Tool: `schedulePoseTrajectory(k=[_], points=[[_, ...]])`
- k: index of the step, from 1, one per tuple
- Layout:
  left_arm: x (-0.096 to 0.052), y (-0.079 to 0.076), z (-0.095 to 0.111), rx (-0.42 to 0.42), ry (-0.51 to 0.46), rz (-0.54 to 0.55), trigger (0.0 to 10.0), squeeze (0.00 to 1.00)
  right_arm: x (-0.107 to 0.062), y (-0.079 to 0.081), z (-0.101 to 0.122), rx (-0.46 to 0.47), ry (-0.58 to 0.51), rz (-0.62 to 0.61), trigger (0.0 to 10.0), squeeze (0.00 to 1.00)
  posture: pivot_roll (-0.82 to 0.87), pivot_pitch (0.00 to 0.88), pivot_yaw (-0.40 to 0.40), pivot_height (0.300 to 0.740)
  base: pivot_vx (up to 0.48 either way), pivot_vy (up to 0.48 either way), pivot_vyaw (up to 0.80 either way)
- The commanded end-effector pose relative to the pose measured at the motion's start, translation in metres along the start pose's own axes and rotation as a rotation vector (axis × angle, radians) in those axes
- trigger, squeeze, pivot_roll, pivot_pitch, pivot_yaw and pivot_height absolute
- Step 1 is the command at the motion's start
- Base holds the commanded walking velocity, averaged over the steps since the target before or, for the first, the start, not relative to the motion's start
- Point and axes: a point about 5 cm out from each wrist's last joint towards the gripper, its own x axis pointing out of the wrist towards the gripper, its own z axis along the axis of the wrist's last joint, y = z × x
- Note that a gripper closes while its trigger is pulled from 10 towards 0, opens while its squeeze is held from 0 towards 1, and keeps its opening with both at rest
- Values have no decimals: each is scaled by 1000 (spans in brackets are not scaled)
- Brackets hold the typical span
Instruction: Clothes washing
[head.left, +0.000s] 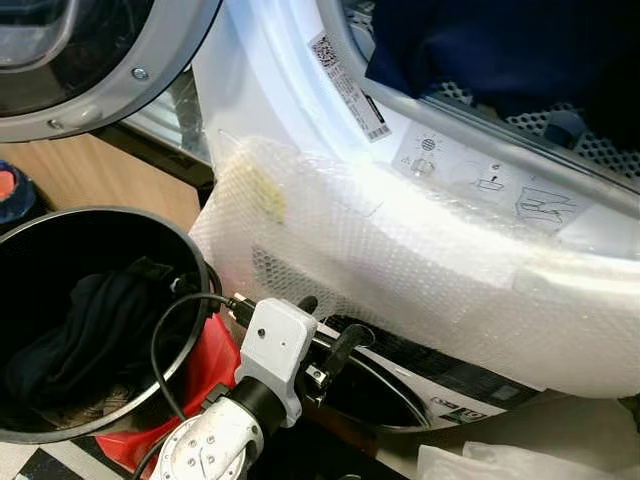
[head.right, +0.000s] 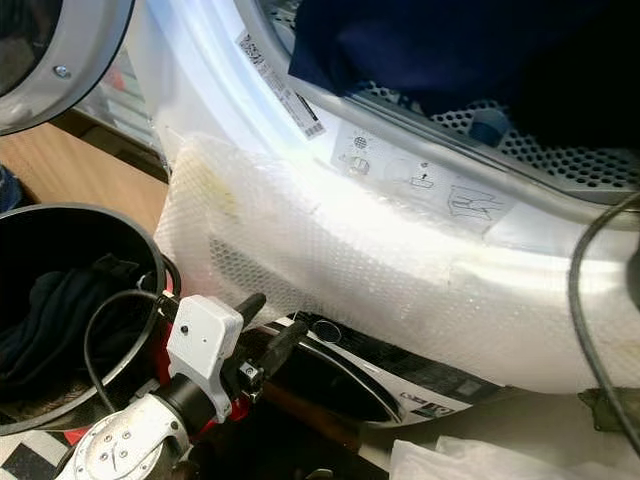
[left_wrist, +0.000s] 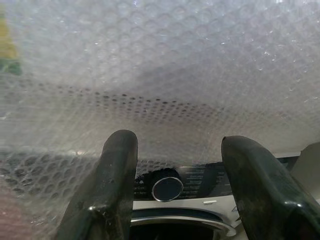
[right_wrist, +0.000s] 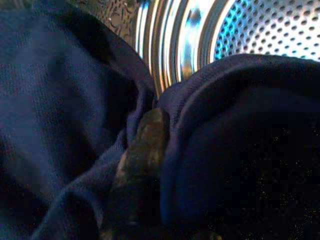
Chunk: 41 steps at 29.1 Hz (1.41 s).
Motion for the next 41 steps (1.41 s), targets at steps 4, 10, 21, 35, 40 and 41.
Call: schedulePoseTrajectory(k=[4, 10, 21, 35, 40, 41], points=[[3, -4, -1, -18, 5, -43, 10000, 0, -18, -20, 3, 72, 1, 8, 10000, 1000, -10, 265, -165, 740, 0, 0, 0], [7, -4, 0, -15, -3, -69, 10000, 0, -25, -29, 0, 154, 3, -17, 10000, 1000, -16, 252, -152, 740, 0, 0, 0], [10, -3, 1, -14, -7, -94, 10000, 0, -32, -39, 11, 239, -171, -162, 10000, 1000, -15, 235, -127, 740, 0, 0, 0], [12, -1, 2, -5, -11, -102, 10000, 0, -39, -8, 18, 213, -304, -202, 10000, 1000, -27, 239, -121, 740, 0, 0, 0], [14, -2, 2, -10, -14, -103, 10000, 0, -40, 15, 20, 229, -320, -134, 10000, 1000, -31, 241, -125, 740, 0, 0, 0], [13, -2, 2, -11, -13, -101, 10000, 0, -44, 12, 14, 208, -296, -166, 10000, 1000, -29, 242, -128, 740, 0, 0, 0]])
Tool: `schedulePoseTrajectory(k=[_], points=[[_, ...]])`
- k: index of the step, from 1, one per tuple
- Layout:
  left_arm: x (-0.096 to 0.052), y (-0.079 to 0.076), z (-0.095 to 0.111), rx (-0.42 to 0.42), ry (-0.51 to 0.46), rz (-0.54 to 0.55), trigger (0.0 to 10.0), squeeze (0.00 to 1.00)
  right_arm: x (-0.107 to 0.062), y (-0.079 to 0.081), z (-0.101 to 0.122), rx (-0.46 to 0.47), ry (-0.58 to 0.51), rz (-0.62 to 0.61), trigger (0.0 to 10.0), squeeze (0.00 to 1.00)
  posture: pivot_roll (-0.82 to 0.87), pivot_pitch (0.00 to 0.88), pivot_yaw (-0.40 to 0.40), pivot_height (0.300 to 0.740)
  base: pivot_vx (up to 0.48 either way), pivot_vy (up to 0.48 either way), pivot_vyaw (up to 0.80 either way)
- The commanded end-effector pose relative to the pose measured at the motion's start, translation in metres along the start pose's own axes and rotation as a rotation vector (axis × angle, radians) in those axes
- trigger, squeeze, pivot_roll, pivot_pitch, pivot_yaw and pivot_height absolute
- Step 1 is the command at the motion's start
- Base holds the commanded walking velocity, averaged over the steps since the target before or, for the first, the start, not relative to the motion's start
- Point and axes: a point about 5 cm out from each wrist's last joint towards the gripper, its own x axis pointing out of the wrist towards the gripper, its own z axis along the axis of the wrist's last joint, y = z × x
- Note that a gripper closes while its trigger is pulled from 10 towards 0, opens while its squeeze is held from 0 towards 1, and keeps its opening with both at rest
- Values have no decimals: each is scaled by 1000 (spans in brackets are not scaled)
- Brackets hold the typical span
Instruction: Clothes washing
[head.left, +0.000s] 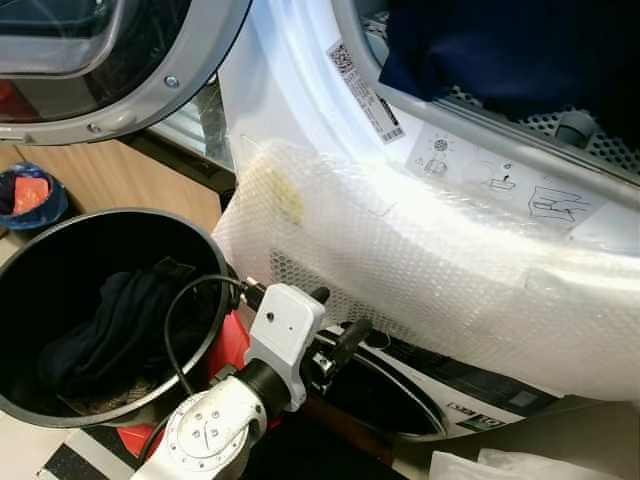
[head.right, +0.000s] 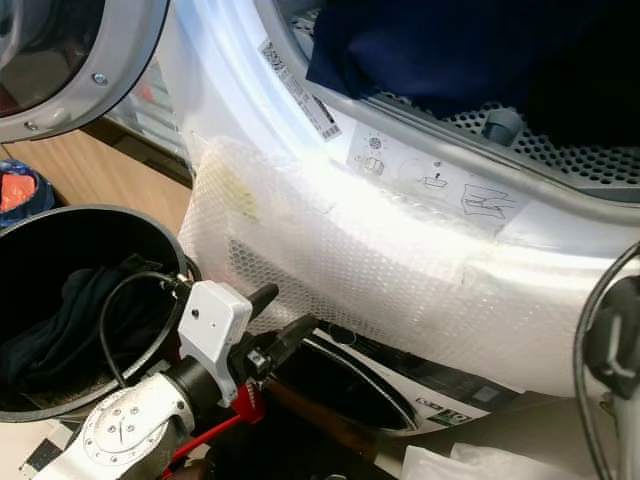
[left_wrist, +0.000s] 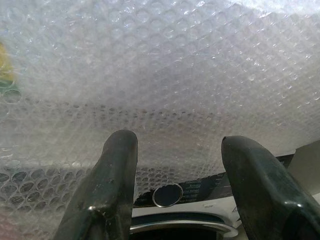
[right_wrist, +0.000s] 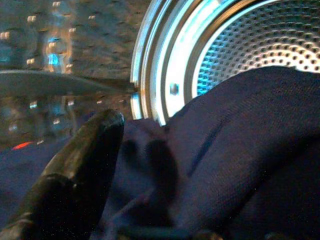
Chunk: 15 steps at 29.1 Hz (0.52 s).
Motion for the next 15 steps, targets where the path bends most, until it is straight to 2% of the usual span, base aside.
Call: schedulePoseTrajectory(k=[1, 4, 6, 8, 11, 13, 14, 15], points=[[0, -5, 0, -17, -5, -27, 10000, 0, -11, -12, 9, -29, -21, -56, 10000, 1000, -29, 242, -128, 740, 0, 0, 0], [-1, -5, -1, -19, -2, -25, 10000, 0, -17, -14, 9, -30, -14, -46, 10000, 1000, -28, 243, -129, 740, 0, 0, 0], [-1, -5, -1, -22, 0, -21, 10000, 0, -28, -18, 17, -49, -1, -15, 10000, 1000, -29, 244, -130, 740, 0, 0, 0], [-1, -5, -1, -22, 0, -22, 10000, 0, -36, -23, 19, -110, 32, -17, 10000, 1000, -33, 245, -129, 740, 0, 0, 0], [-1, -4, -2, -24, 0, -23, 10000, 0, -39, -25, 21, -120, 46, -7, 10000, 1000, -41, 244, -123, 740, 0, 0, 0], [2, -4, -1, -23, -2, -30, 10000, 0, -46, -26, 23, -164, 109, 36, 10000, 1000, -47, 243, -120, 740, 0, 0, 0], [2, -4, -1, -24, -5, -34, 10000, 0, -48, -24, 23, -159, 134, 59, 10000, 227, -58, 243, -116, 740, 0, 0, 0], [2, -4, -1, -24, -5, -34, 10000, 0, -48, -24, 23, -159, 134, 59, 10000, 227, -58, 243, -116, 740, 0, 0, 0]])
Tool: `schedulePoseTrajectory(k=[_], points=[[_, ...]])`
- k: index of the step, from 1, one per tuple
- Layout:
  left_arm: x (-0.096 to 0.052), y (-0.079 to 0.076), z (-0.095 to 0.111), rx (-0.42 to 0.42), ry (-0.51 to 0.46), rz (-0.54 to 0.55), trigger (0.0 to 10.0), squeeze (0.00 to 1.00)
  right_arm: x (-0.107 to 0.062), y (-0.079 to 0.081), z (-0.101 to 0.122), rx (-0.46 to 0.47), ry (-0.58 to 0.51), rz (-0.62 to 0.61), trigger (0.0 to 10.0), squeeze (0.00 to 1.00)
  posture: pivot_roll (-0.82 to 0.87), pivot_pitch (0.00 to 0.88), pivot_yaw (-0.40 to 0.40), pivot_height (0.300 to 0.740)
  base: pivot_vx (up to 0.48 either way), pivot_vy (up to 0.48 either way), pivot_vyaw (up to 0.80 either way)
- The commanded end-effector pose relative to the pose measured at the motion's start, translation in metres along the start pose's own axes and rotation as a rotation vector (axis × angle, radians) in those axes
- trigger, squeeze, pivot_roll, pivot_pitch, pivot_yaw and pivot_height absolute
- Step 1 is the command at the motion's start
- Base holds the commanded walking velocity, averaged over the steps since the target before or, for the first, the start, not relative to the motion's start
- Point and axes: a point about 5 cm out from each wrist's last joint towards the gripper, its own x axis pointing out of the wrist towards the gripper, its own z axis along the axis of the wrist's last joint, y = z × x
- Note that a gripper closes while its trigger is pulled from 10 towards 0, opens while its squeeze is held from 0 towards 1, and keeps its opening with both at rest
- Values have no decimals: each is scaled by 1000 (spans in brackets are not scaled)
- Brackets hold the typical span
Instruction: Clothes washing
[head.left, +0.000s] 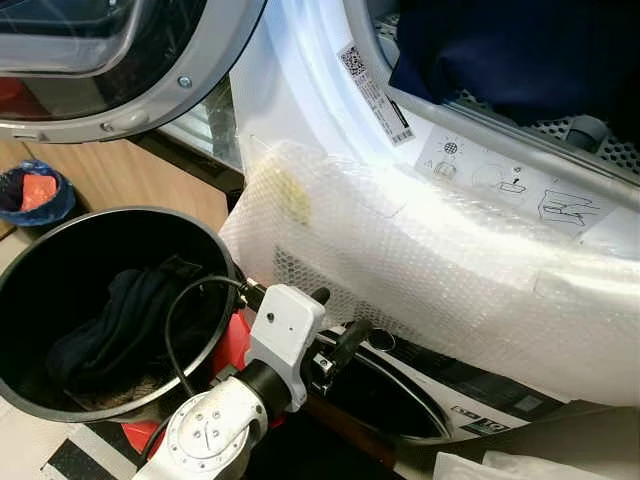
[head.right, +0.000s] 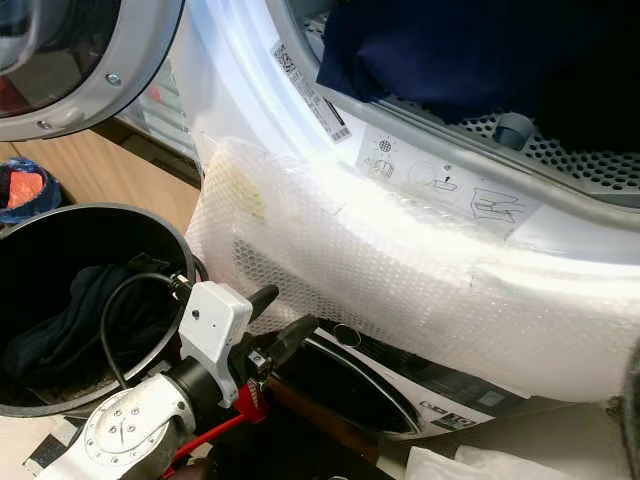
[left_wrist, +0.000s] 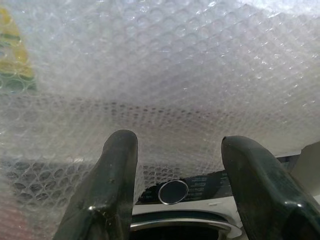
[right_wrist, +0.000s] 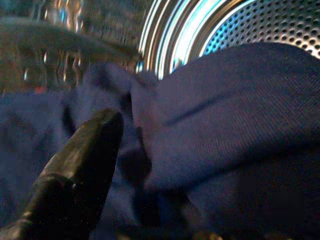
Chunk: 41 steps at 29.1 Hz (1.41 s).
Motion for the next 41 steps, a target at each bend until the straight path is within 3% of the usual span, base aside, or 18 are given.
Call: schedulePoseTrajectory(k=[1, 9, 18, 21, 23, 24, 25, 26, 27, 28, 30, 32, 33, 35, 38, 41], points=[[2, -5, 0, -23, -7, -36, 10000, 0, -12, 0, 10, -3, 18, 32, 10000, 0, -64, 242, -116, 740, 0, 0, 0], [4, -6, 0, -30, -12, -39, 10000, 0, -30, 16, 11, 12, 69, 179, 10000, 0, -65, 237, -119, 740, 0, 0, 0], [4, -5, -1, -34, -7, -41, 10000, 0, -52, 13, 4, 26, 131, 152, 10000, 0, -64, 237, -108, 740, 0, 0, 0], [4, -4, -1, -34, -7, -45, 10000, 0, -59, 27, 4, 49, 110, 212, 10000, 0, -74, 239, -100, 740, 0, 0, 0], [5, -4, -1, -35, -6, -51, 10000, 0, -58, 41, 2, 128, 80, 257, 10000, 0, -77, 241, -97, 740, 0, 0, 0], [5, -4, -1, -35, -6, -51, 10000, 0, -58, 41, 2, 128, 80, 257, 10000, 0, -77, 241, -97, 740, 0, 0, 0], [6, -4, -1, -37, -6, -52, 10000, 0, -56, 48, 2, 127, 38, 260, 10000, 0, -84, 242, -92, 740, 0, 0, 0], [7, -4, -1, -39, -7, -56, 10000, 0, -49, 66, 2, 132, -84, 240, 10000, 0, -85, 242, -89, 740, 0, 0, 0], [7, -5, -1, -42, -9, -60, 10000, 0, -46, 78, 2, 193, -144, 259, 10000, 0, -91, 244, -87, 740, 0, 0, 0], [7, -5, -1, -44, -10, -62, 10000, 0, -45, 85, 2, 240, -178, 274, 10000, 0, -89, 243, -87, 740, 0, 0, 0], [8, -5, -1, -47, -10, -63, 10000, 0, -45, 96, 2, 231, -209, 266, 10000, 0, -93, 245, -88, 740, 0, 0, 0], [8, -5, -1, -47, -10, -62, 10000, 0, -48, 103, 1, 214, -226, 295, 10000, 0, -92, 246, -91, 740, 0, 0, 0], [8, -5, -1, -46, -8, -62, 10000, 0, -51, 108, -5, 271, -194, 351, 10000, 0, -92, 246, -93, 740, 0, 0, 0], [7, -5, -1, -47, -10, -62, 10000, 0, -57, 111, -6, 252, -194, 377, 10000, 0, -90, 245, -92, 740, 0, 0, 0], [7, -5, -1, -48, -10, -61, 10000, 0, -62, 108, -5, 229, -180, 347, 10000, 0, -93, 245, -94, 740, 0, 0, 0], [7, -4, -1, -47, -7, -61, 10000, 0, -73, 101, -11, 198, -90, 412, 10000, 0, -97, 245, -93, 740, 0, 0, 0]])
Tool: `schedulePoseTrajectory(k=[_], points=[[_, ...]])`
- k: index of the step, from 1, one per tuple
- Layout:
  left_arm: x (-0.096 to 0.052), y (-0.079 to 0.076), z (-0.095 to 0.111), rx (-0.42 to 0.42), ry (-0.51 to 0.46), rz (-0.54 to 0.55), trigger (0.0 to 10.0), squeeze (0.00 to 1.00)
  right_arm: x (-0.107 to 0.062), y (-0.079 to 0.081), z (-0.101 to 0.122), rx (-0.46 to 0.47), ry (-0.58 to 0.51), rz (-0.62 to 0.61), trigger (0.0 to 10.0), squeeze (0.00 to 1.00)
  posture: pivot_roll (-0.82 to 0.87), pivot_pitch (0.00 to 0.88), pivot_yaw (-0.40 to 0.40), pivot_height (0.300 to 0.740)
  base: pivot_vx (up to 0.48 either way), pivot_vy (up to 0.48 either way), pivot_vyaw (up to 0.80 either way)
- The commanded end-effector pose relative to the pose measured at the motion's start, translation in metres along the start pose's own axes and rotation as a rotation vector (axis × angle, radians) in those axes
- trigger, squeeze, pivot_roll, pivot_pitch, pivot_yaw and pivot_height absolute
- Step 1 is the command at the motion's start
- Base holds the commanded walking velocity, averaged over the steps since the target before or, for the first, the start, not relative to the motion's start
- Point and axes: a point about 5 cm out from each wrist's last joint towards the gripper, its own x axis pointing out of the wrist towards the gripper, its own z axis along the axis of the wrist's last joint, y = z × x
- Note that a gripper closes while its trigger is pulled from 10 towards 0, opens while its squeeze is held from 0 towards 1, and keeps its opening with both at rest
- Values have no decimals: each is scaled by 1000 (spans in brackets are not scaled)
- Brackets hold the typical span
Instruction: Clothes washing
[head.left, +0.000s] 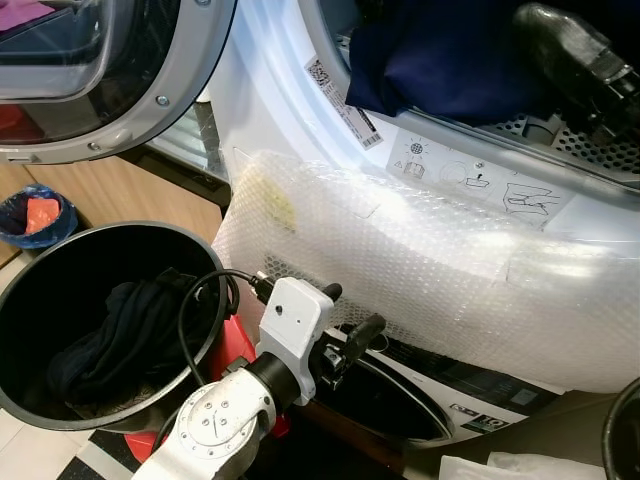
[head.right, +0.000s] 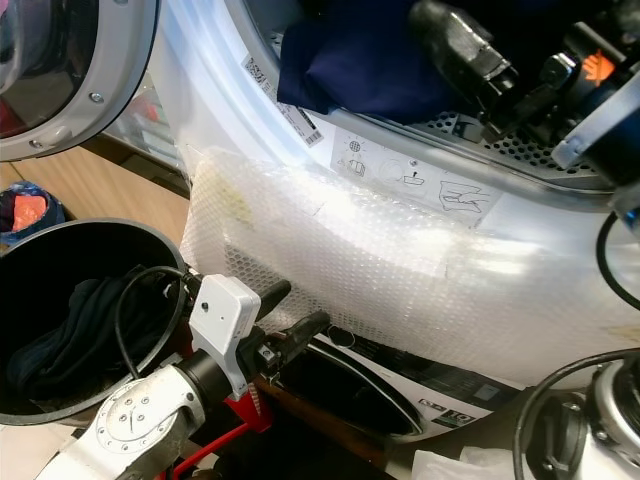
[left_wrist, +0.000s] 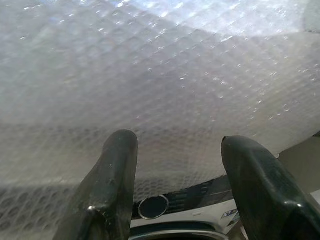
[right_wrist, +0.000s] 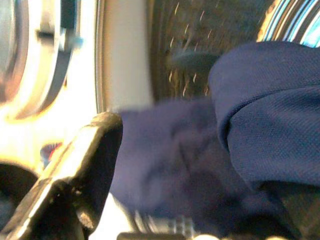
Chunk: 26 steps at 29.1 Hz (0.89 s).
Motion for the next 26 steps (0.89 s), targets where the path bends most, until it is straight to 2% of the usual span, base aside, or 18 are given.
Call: schedulePoseTrajectory(k=[1, 3, 5, 6, 8, 10, 12, 14, 15, 16, 19, 20, 24, 26], points=[[-1, -2, -3, -16, 13, -15, 10000, 0, -12, 4, 1, -31, 46, 45, 10000, 0, -99, 245, -92, 740, 0, 0, 0], [-1, -2, -3, -15, 13, -16, 10000, 0, -13, 4, 1, -42, 56, 41, 10000, 0, -100, 245, -91, 740, 0, 0, 0], [1, -2, -3, -15, 13, -19, 10000, 0, -21, 2, -5, -60, 166, 34, 10000, 0, -103, 243, -89, 740, 0, 0, 0], [1, -2, -3, -15, 13, -19, 10000, 0, -21, 2, -5, -60, 166, 34, 10000, 0, -103, 243, -89, 740, 0, 0, 0], [1, -1, -3, -14, 13, -21, 10000, 0, -28, 1, -8, -130, 238, 41, 10000, 0, -104, 242, -87, 740, 0, 0, 0], [1, -1, -3, -14, 15, -22, 10000, 0, -31, 0, -10, -135, 285, 38, 10000, 0, -104, 242, -87, 740, 0, 0, 0], [1, -1, -3, -14, 15, -22, 10000, 0, -31, 0, -10, -135, 285, 38, 10000, 0, -104, 242, -87, 740, 0, 0, 0], [1, -1, -3, -13, 14, -23, 10000, 0, -39, -8, -9, -172, 387, 23, 10000, 0, -104, 239, -87, 740, 0, 0, 0], [1, -1, -3, -13, 14, -23, 10000, 0, -39, -8, -9, -172, 387, 23, 10000, 0, -104, 239, -87, 740, 0, 0, 0], [1, -1, -3, -14, 14, -24, 10000, 0, -46, -13, -7, -208, 438, 31, 10000, 0, -104, 239, -87, 740, 0, 0, 0], [1, -2, -3, -13, 14, -24, 10000, 0, -52, -17, -1, -228, 427, 42, 10000, 0, -104, 239, -87, 740, 0, 0, 0], [2, -2, -3, -14, 13, -23, 10000, 0, -61, -23, 4, -216, 456, 47, 10000, 0, -102, 234, -90, 740, 0, 0, 0], [2, -2, -3, -15, 12, -22, 10000, 0, -72, -31, 14, -203, 445, 49, 10000, 0, -102, 231, -89, 740, 0, 0, 0], [2, -2, -4, -12, 13, -24, 10000, 0, -72, -29, 27, -142, 302, 115, 10000, 0, -101, 229, -89, 740, 0, 0, 0]])
